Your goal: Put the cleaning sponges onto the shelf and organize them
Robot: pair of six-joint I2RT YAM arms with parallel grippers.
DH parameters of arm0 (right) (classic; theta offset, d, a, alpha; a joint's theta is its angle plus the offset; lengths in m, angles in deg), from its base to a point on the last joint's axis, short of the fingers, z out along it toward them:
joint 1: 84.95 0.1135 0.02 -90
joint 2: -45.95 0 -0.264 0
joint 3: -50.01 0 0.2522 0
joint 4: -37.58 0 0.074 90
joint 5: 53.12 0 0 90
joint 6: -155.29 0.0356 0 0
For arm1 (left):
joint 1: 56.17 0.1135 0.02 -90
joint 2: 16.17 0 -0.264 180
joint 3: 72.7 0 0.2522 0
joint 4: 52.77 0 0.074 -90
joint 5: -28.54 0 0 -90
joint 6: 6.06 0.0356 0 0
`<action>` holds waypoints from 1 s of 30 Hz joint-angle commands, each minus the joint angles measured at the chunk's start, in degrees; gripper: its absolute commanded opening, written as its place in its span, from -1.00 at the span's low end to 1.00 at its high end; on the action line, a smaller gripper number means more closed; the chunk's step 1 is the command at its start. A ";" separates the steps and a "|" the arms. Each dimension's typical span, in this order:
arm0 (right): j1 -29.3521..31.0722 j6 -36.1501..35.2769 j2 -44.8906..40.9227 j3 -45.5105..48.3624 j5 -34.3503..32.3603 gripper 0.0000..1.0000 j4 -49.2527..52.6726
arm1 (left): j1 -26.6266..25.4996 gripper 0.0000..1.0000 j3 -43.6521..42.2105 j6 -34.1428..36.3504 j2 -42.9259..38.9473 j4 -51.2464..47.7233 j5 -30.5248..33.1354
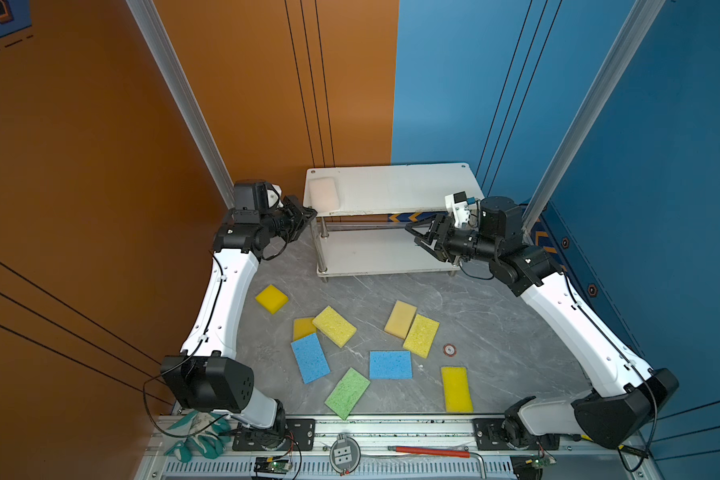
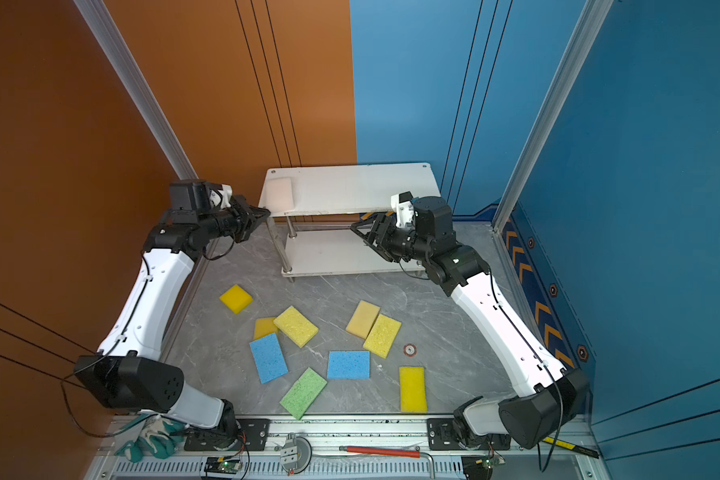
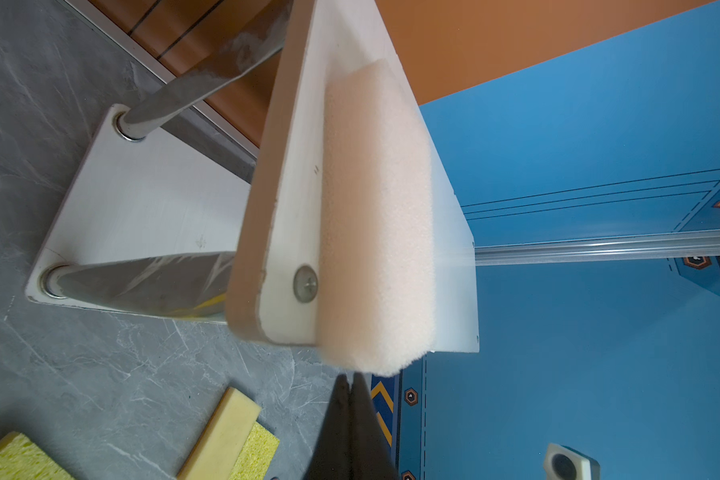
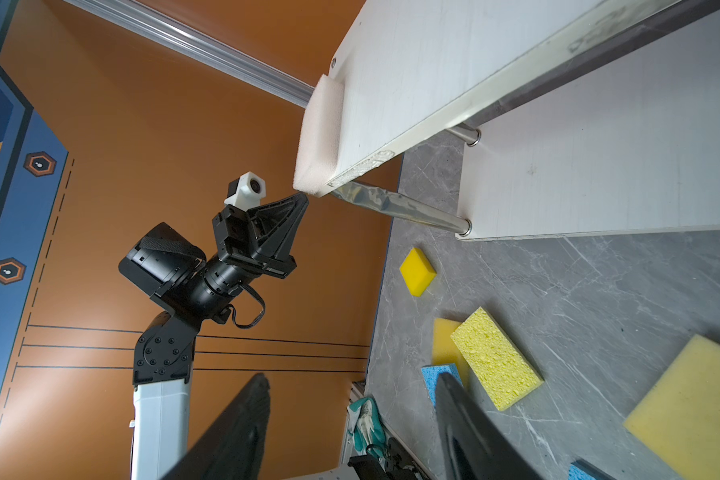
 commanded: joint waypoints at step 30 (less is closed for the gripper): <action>-2.31 -2.01 0.56 -0.60 0.78 0.31 1.81 | 1.34 -1.00 2.45 -0.74 1.53 1.14 1.92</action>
